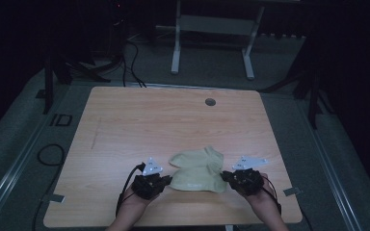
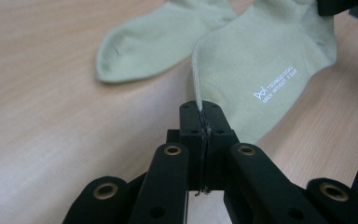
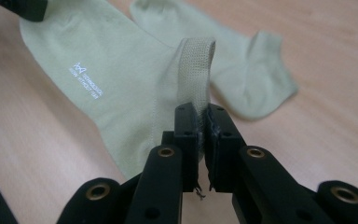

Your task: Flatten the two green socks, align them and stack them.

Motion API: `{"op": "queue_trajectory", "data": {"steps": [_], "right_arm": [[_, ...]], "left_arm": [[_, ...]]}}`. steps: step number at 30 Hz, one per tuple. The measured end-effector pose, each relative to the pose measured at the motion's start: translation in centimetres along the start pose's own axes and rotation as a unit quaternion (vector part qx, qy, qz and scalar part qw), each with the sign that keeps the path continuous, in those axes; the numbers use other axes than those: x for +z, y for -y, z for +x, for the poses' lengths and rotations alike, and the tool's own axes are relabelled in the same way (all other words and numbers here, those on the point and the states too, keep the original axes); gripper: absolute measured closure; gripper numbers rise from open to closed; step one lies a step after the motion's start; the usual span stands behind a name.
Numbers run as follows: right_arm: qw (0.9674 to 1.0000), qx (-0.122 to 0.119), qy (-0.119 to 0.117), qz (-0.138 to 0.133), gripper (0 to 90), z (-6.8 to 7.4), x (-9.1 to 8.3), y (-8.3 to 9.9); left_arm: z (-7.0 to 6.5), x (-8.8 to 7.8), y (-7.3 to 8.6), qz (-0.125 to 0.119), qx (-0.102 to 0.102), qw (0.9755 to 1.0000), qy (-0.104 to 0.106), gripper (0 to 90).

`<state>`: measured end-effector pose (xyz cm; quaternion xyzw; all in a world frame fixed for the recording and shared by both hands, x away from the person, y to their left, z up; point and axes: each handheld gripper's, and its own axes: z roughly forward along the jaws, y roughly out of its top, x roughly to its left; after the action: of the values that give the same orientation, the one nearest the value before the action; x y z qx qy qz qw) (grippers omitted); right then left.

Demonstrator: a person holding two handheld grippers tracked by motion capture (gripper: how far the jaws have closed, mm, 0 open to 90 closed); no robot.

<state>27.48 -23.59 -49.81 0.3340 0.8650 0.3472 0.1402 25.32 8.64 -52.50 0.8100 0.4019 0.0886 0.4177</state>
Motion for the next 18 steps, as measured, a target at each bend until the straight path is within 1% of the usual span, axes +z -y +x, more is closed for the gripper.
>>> {"op": "queue_trajectory", "data": {"steps": [1, 2, 5, 6, 7, 9, 11, 12, 13, 16, 18], "right_arm": [[1.0, -0.001, 0.001, -0.001, 84.1, -0.1, -0.1, -0.3], [0.9999, -0.005, 0.006, -0.009, 84.0, -0.5, -0.3, -1.4], [0.9998, -0.007, 0.014, -0.014, 84.0, -1.0, -0.4, -2.5], [0.9998, -0.006, 0.016, -0.014, 84.0, -1.1, -0.3, -2.7], [0.9997, -0.006, 0.016, -0.016, 84.1, -1.2, -0.3, -3.0], [0.9997, -0.003, 0.018, -0.016, 84.0, -1.5, 0.0, -3.4], [0.9997, 0.002, 0.018, -0.016, 84.0, -1.9, 0.3, -3.8], [0.9997, 0.006, 0.018, -0.016, 84.0, -2.1, 0.4, -4.0], [0.9997, 0.009, 0.018, -0.015, 84.0, -2.3, 0.6, -4.1], [0.9996, 0.01, 0.026, -0.007, 84.0, -2.8, 1.0, -4.6], [0.9995, 0.009, 0.029, -0.002, 84.0, -3.1, 1.4, -4.7]], "left_arm": [[0.3, -0.3, -0.8, -0.006, 0.001, 1.0, -0.006, 88.6], [0.4, -0.4, -1.2, -0.009, 0.004, 0.9999, -0.011, 88.6], [0.6, -0.4, -2.2, -0.009, 0.011, 0.9997, -0.02, 88.6], [0.6, -0.3, -2.5, -0.009, 0.015, 0.9995, -0.027, 88.6], [0.6, -0.2, -2.8, -0.009, 0.018, 0.9993, -0.031, 88.6], [0.7, 0.1, -3.4, -0.01, 0.015, 0.9993, -0.031, 88.6], [0.8, 0.4, -4.0, -0.009, 0.02, 0.9991, -0.036, 88.6], [0.9, 0.6, -4.4, -0.007, 0.02, 0.9992, -0.034, 88.6], [1.0, 0.7, -4.7, -0.007, 0.017, 0.9992, -0.035, 88.6], [1.3, 1.1, -5.5, 0.0, 0.029, 0.9984, -0.048, 88.6], [1.7, 1.5, -5.9, 0.007, 0.032, 0.9981, -0.053, 88.6]]}}
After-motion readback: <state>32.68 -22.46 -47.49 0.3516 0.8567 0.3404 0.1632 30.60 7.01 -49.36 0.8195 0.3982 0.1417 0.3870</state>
